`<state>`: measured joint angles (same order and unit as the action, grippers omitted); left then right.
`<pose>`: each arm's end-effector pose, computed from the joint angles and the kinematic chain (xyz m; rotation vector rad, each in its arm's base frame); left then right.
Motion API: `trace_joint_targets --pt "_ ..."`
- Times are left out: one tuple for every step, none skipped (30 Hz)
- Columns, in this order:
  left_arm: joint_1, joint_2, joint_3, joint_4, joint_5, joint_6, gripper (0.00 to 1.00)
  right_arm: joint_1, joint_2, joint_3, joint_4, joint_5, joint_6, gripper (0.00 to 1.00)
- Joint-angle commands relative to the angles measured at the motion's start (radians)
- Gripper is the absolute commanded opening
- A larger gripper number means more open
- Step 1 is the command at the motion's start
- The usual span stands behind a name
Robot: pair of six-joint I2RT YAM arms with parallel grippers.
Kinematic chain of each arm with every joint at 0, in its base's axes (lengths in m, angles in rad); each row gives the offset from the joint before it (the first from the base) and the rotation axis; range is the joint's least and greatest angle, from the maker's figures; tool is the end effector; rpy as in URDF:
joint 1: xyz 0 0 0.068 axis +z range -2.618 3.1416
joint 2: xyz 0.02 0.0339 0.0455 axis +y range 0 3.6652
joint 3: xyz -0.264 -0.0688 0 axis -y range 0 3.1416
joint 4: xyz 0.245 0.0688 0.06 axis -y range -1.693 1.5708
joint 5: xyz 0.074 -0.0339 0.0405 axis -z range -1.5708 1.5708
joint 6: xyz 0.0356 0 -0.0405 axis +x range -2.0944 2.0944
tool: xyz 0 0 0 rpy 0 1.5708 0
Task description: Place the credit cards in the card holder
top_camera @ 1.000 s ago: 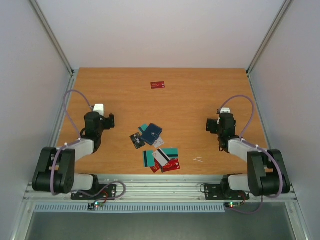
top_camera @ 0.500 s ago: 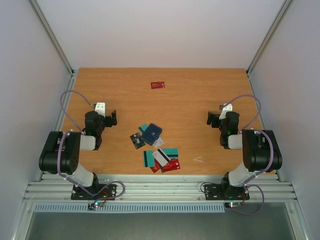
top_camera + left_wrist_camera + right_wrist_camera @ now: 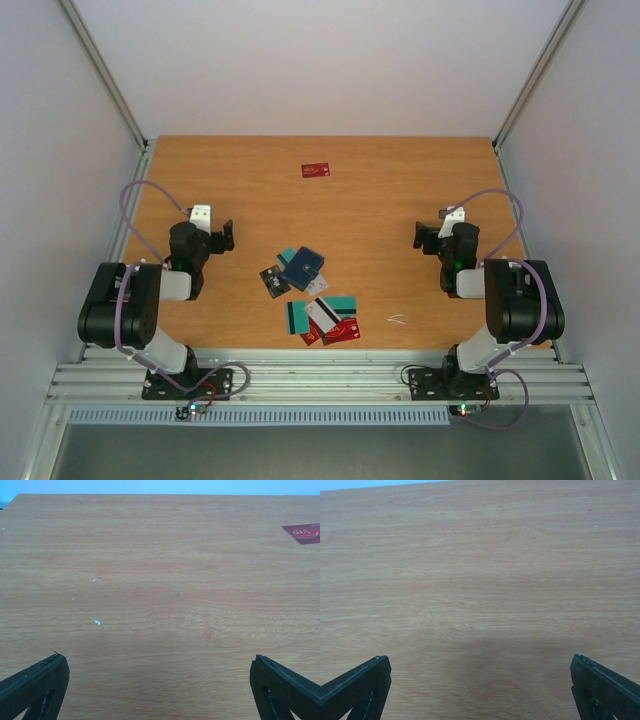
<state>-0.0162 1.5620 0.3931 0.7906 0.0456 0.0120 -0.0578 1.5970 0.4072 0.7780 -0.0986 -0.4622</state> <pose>0.2705 -0.0060 0.1350 0.0576 1.9481 -0.0472 0.2737 -0.0123 0.1285 -0.4620 1.9339 -0.2396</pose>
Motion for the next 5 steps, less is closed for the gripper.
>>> trace_joint_targets --pt "0.004 -0.002 0.011 0.105 0.002 0.011 0.99 -0.002 -0.003 0.025 0.036 -0.005 0.004 0.98" --pt "0.004 -0.002 0.011 0.105 0.002 0.011 0.99 -0.002 -0.003 0.025 0.036 -0.004 0.004 0.98" --pt "0.004 -0.001 0.010 0.106 0.003 0.010 0.99 -0.002 -0.005 0.023 0.038 -0.004 0.004 0.98" --pt "0.004 -0.002 0.011 0.106 0.003 0.011 0.99 -0.002 -0.005 0.020 0.040 -0.004 0.005 0.98" --pt "0.005 -0.001 0.011 0.105 0.003 0.011 0.99 -0.002 -0.008 0.017 0.048 -0.003 0.006 0.99"
